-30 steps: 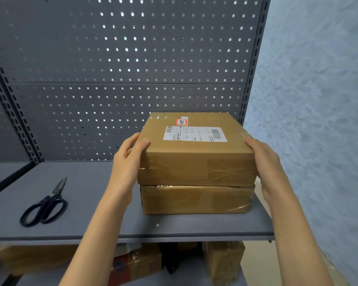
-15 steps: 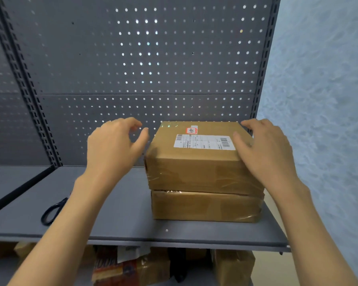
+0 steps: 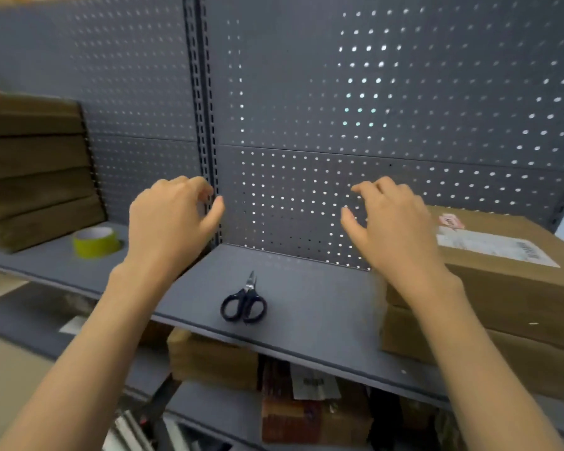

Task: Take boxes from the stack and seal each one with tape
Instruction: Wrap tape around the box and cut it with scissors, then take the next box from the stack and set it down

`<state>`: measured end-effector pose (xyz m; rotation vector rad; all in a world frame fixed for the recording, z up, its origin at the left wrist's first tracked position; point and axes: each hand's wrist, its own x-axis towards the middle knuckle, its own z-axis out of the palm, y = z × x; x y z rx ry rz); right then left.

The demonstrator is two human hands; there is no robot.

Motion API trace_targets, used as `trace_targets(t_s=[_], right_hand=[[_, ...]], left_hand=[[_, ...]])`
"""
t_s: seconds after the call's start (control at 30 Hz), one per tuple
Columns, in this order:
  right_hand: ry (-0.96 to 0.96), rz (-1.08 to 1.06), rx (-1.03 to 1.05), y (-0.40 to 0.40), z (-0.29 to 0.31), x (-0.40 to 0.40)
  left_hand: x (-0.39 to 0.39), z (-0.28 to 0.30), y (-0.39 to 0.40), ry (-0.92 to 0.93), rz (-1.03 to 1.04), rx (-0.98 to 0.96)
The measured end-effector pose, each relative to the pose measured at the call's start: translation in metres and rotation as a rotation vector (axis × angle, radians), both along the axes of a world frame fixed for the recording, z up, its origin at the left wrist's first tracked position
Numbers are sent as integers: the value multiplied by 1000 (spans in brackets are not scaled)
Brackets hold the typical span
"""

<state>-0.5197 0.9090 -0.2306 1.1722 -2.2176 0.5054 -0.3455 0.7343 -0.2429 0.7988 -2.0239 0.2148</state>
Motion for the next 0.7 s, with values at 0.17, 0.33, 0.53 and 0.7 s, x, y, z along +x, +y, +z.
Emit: trace_targets(t_s=[0.17,0.33,0.53,0.7], right_hand=[[2,131,16,-83,-1,73],[23,263,13,-164,-3,156],[8,389,4,-245,-7,242],[41,449,58,-300,-11,287]], left_hand=[[87,-8,-56,6,96,-29],[181,-10,-112,-24,203,-44],[273,-8,-170,-93,302,-49],[316,-10,-213,-138,366,-30]])
